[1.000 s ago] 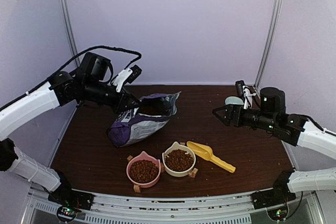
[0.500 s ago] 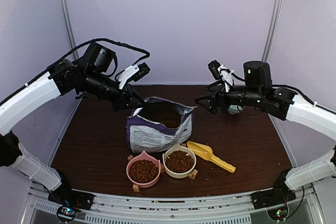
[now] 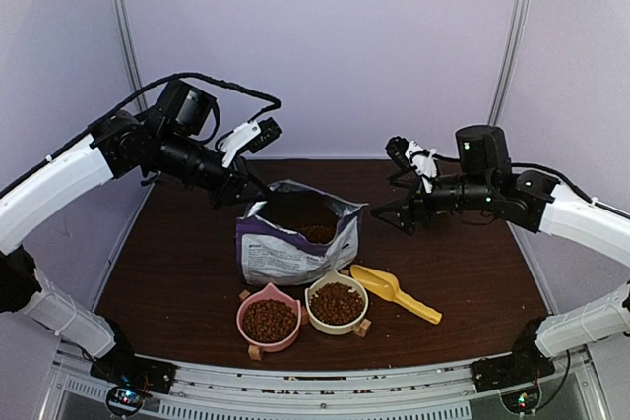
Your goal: Serve the pet food
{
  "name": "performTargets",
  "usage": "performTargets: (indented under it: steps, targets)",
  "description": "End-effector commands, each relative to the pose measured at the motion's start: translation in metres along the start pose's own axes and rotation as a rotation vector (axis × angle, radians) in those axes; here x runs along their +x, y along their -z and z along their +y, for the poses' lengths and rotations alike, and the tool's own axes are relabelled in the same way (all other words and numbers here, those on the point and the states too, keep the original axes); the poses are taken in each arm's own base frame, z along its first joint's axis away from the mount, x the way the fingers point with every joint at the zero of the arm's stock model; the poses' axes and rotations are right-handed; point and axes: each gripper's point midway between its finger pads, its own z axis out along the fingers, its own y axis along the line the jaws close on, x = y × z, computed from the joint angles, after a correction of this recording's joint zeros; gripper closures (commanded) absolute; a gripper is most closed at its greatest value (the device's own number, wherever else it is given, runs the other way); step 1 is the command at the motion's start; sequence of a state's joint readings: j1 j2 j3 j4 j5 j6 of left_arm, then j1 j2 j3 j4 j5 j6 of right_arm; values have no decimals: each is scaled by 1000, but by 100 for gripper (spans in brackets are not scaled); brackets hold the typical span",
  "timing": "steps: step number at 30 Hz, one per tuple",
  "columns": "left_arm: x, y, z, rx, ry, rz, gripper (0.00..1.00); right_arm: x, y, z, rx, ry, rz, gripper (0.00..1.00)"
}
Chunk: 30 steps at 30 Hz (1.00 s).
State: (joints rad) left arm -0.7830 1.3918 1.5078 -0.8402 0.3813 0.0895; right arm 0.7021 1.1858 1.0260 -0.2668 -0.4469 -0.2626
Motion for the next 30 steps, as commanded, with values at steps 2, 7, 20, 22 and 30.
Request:
performTargets:
  steps: [2, 7, 20, 22, 30]
  targets:
    - [-38, 20, -6, -8, -90, -138, 100, 14, 2, 0, 27, 1, 10, 12]
    - [-37, 20, -5, -10, -91, -137, 100, 3, -8, 19, -62, 31, 6, 13]
    - [-36, 22, -6, -13, -88, -139, 100, -27, -32, 48, -127, 157, 3, 37]
    - [-37, 22, -6, -13, -89, -140, 100, -24, -33, 47, -119, 163, 11, 45]
    - [-38, 22, -5, -17, -90, -141, 100, -25, -31, 38, -57, 192, 15, 69]
